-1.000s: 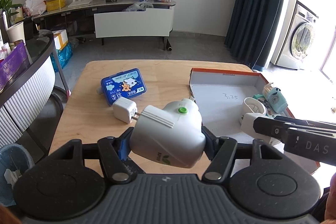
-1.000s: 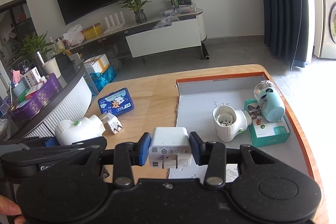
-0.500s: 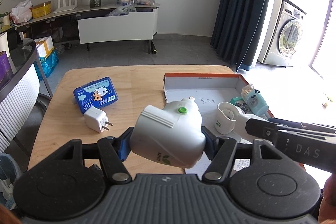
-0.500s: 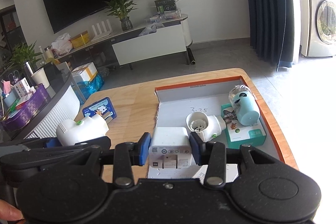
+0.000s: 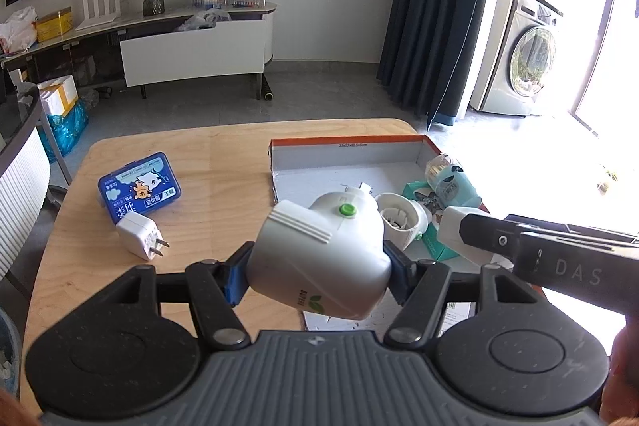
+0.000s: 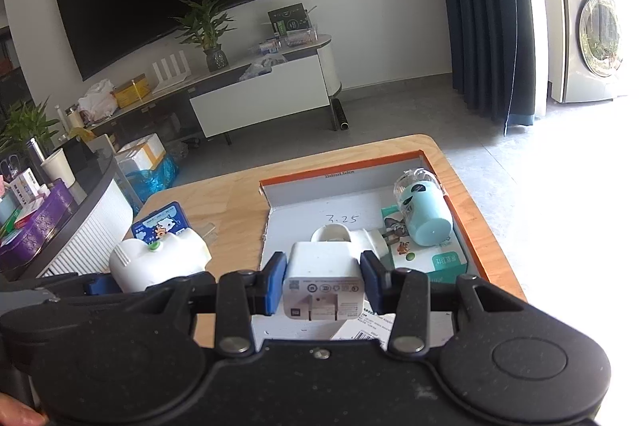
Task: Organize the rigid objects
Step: 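Carry the plug-in device and white charger with both tools over the orange-rimmed box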
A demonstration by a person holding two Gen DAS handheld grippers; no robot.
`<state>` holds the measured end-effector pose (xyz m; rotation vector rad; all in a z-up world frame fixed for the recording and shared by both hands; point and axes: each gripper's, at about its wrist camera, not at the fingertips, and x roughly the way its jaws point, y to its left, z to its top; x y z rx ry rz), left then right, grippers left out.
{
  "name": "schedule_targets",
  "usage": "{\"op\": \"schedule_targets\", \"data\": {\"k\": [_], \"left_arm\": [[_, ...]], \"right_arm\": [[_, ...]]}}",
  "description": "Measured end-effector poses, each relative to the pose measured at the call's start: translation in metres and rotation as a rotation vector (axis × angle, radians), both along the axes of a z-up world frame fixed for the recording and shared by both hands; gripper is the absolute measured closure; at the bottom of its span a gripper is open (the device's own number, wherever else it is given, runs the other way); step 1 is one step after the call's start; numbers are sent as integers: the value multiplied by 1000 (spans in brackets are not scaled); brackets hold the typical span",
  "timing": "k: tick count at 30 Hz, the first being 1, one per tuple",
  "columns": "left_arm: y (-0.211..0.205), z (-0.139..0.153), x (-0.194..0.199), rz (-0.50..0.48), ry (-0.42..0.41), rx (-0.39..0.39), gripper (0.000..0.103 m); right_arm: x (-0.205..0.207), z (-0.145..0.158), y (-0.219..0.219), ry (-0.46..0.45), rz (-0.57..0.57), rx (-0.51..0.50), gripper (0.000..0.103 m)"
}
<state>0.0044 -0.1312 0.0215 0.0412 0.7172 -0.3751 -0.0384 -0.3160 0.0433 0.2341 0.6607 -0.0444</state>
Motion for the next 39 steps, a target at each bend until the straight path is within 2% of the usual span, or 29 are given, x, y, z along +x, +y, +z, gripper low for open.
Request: {"op": "schedule_targets", "data": {"k": [15,39], "left_arm": [[-23,-4,6,-42,17,6,37],[-34,-12,17,-44,55,13,36]], "right_arm": [[3,-1,-21,-5,-48,1,53],[24,-3,-32,6,-50,-3,53]]}}
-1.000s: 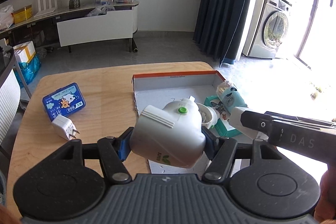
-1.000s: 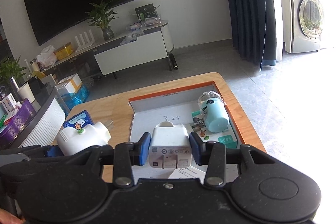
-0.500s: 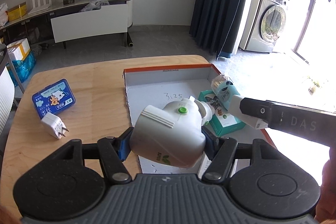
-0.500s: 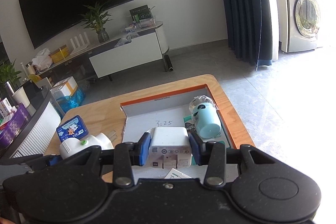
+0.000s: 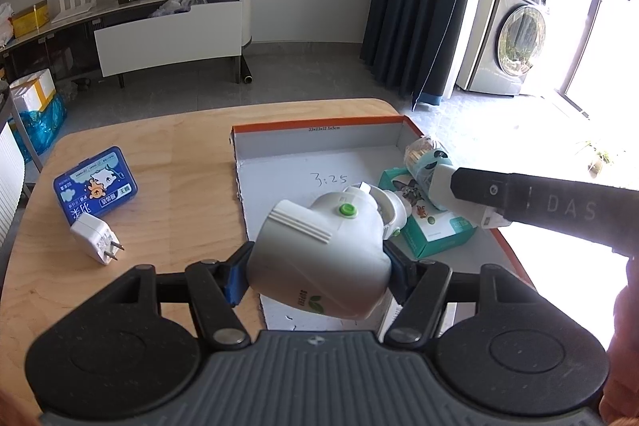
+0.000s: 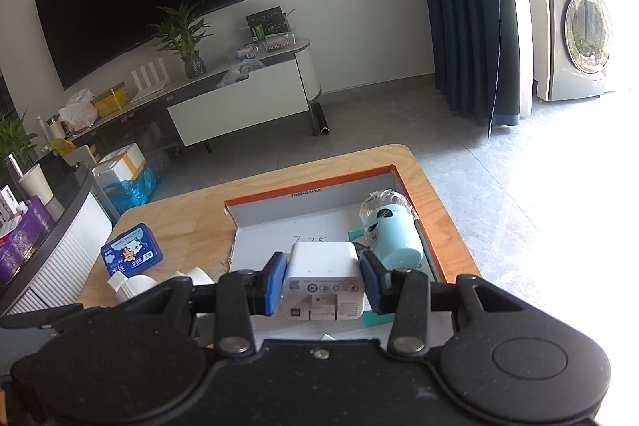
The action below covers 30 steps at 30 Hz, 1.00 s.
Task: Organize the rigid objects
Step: 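Carry the plug-in device and white charger with both tools over the orange-rimmed box, then lower and release the white charger with the right tool while the left tool releases the plug-in device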
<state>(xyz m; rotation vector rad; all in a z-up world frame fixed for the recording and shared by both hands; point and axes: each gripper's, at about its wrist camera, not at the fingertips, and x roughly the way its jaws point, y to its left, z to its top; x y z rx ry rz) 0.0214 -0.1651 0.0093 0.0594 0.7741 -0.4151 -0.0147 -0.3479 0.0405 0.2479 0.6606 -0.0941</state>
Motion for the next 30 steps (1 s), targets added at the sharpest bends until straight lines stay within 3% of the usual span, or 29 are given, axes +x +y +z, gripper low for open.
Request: {"op": "schedule_targets", "data": {"k": [25,30], "left_arm": [[-1,-9,14,3,31,6,36],[-3,-10,15,4,36,14,36]], "right_arm": [[59,-12,4,56,39,-51,53],[77,-9,3,-20,45,-76,47]]}}
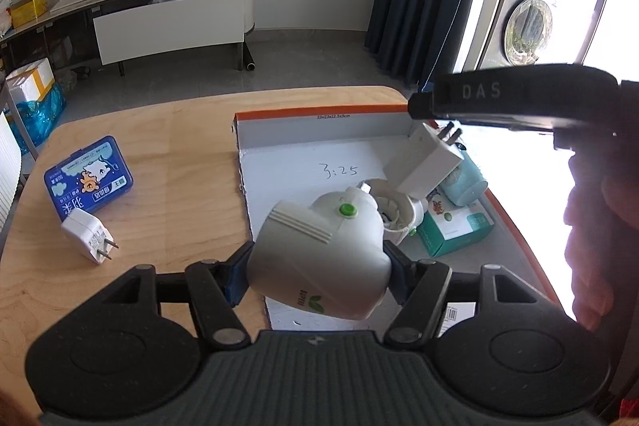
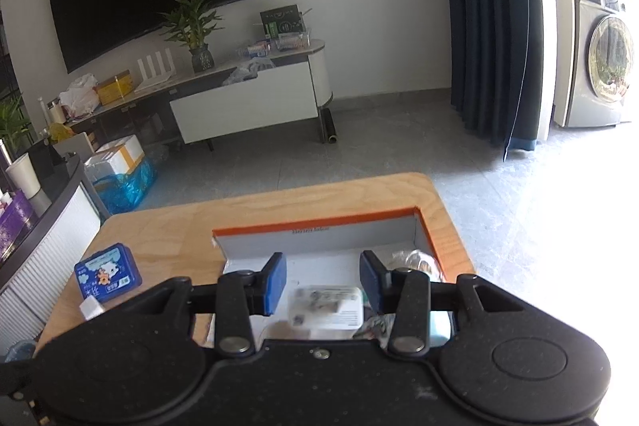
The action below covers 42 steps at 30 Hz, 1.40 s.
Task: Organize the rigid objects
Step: 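Lower and release the white charger with the right tool while the left tool releases the plug-in device, then withdraw both tools from the box toward the last white charger and blue tin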
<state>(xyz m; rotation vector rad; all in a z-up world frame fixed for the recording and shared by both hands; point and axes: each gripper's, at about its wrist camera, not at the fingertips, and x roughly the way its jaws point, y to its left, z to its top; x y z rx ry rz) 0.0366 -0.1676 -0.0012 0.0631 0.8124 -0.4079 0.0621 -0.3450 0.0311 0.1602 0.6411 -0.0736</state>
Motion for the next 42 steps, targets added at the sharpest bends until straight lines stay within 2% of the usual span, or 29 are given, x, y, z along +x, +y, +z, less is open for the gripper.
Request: {"op": "schedule_targets", "data": {"k": [12,13,14,17,19,27,32,42], "left_arm": [[-11,-16,14,-39,65,-37,36],[-12,-14,13,-39,62,-38,33],[-13,-12,12,-40,54,-33,25],[-14,-5,8,-43,27,-22,23],[-12,0,5,-36,17,-26,21],[2,12,4,34,-15,-10,11],[12,18,2,62,-29,5,2],[36,22,2,107,-37,19,1]], "right_arm": [[-27,6,-13,4,-48,37,47],[-30,7,-12,1,-45,33,46],[-32,7,-11,2,-41,26,46],[-36,8,-8,9,-30,20,40],[-39,9,-5,12,-27,10,39],[-44,9,1,30,-60,0,25],[-46,8,5,41,-57,6,24],[-47,7,27,52,-8,12,23]]}}
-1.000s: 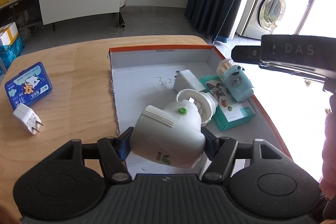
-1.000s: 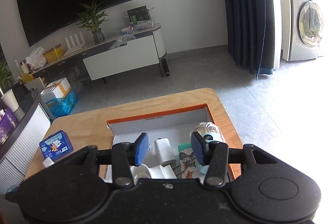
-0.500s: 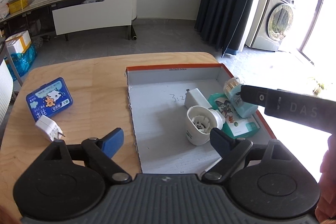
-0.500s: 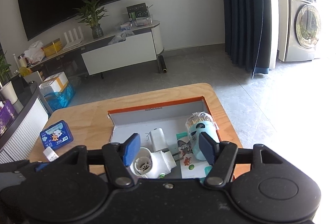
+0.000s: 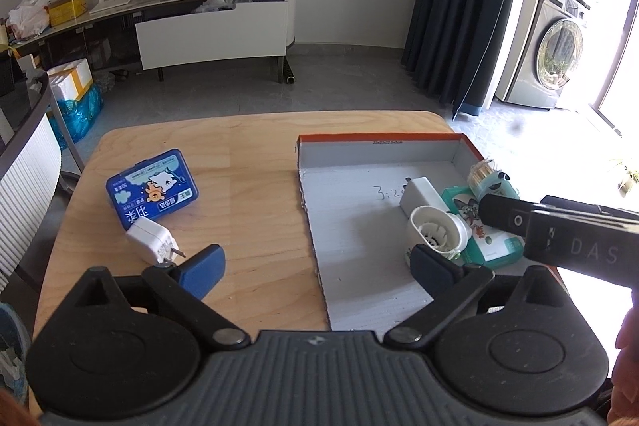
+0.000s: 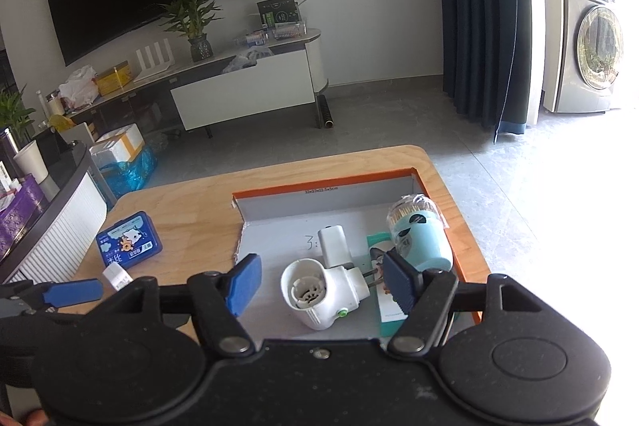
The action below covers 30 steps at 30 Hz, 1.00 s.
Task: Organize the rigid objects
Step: 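Withdraw both tools from the box toward the last white charger and blue tin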
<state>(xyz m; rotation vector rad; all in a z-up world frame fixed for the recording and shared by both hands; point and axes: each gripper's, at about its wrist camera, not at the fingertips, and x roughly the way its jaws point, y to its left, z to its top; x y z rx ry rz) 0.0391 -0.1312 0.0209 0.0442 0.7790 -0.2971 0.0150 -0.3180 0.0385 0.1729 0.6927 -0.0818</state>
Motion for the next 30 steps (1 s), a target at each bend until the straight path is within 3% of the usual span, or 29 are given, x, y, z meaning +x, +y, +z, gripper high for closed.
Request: {"op": "schedule_targets", "data": {"k": [30], "left_arm": [[71,-2,5,126,0,-6,1]], "right_arm": [[15,-9,64,32,117,-21,21]]}}
